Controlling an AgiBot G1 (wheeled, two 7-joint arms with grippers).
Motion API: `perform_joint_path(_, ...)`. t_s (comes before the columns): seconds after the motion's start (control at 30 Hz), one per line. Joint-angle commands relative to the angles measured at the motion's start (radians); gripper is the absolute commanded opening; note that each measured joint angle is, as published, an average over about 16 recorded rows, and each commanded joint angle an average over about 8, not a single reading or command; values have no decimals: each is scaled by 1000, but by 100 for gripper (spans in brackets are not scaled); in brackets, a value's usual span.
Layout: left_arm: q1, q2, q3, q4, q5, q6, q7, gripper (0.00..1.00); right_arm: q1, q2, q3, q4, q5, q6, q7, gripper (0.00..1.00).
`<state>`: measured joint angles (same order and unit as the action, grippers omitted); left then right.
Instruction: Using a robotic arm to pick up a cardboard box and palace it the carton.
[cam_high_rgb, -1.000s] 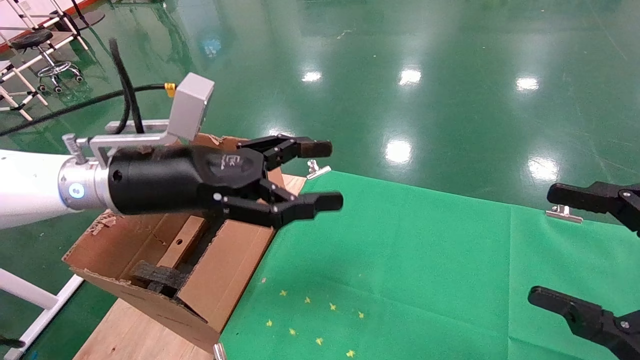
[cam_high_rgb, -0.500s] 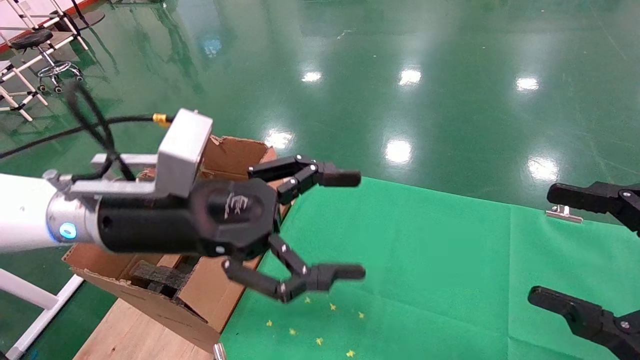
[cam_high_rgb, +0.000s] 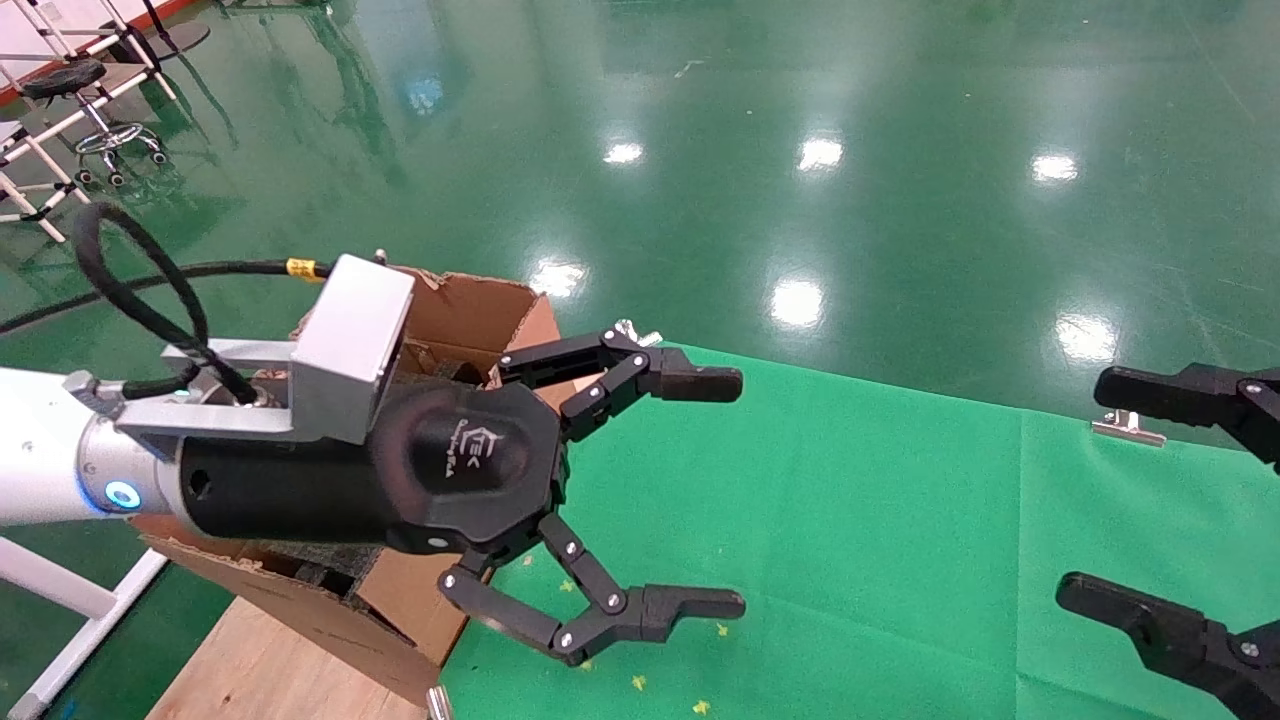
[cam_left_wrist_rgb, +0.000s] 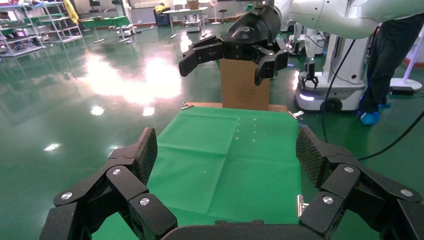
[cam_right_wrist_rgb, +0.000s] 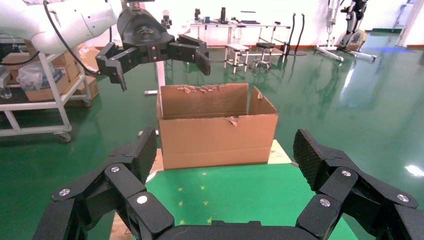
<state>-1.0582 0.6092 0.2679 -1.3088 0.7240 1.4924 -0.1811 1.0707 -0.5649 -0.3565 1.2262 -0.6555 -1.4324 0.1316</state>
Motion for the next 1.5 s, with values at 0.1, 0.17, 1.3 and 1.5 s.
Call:
perform_joint_path(0.1, -5, 0, 3, 8, 0, 0, -2, 100, 0, 0, 0, 0, 0, 0, 0, 100)
perform_joint_path(0.17, -7, 1, 5, 11, 1, 1, -3, 100, 0, 0, 0, 0, 0, 0, 0, 100)
perform_joint_path(1.3, -16, 2, 12, 25, 6, 3, -7, 100, 0, 0, 0, 0, 0, 0, 0, 100)
perform_joint_path(1.5, -16, 2, 12, 25, 7, 3, -7, 100, 0, 0, 0, 0, 0, 0, 0, 100)
